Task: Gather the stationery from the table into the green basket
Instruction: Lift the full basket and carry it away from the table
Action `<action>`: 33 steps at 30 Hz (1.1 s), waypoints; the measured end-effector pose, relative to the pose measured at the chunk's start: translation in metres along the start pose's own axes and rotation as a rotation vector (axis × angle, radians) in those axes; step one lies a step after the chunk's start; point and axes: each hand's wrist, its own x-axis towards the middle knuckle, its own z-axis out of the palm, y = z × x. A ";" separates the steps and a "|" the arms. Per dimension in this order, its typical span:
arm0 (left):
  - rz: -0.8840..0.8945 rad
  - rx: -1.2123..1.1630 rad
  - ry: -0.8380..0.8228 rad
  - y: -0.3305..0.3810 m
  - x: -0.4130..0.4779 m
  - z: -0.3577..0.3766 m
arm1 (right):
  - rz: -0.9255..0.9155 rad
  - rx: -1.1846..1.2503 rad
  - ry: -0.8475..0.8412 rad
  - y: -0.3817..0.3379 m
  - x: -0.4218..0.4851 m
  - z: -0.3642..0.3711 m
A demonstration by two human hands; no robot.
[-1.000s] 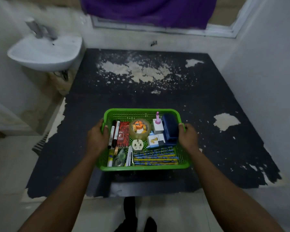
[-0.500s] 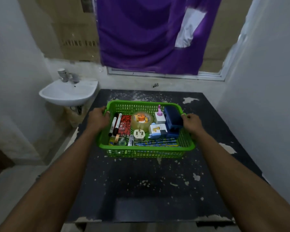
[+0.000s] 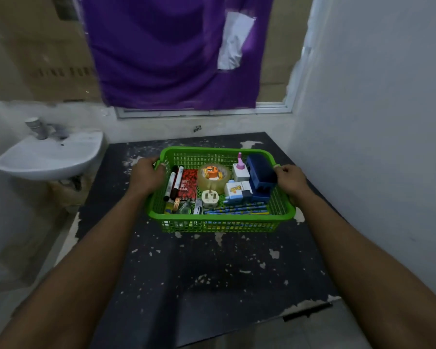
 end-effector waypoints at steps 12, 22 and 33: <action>0.286 -0.150 -0.317 0.087 -0.019 0.139 | 0.247 -0.027 0.460 0.103 -0.074 -0.116; 0.521 -0.322 -0.660 0.177 -0.115 0.271 | 0.488 -0.075 0.882 0.187 -0.205 -0.227; 0.756 -0.307 -0.950 0.269 -0.274 0.379 | 0.690 -0.218 1.154 0.270 -0.361 -0.324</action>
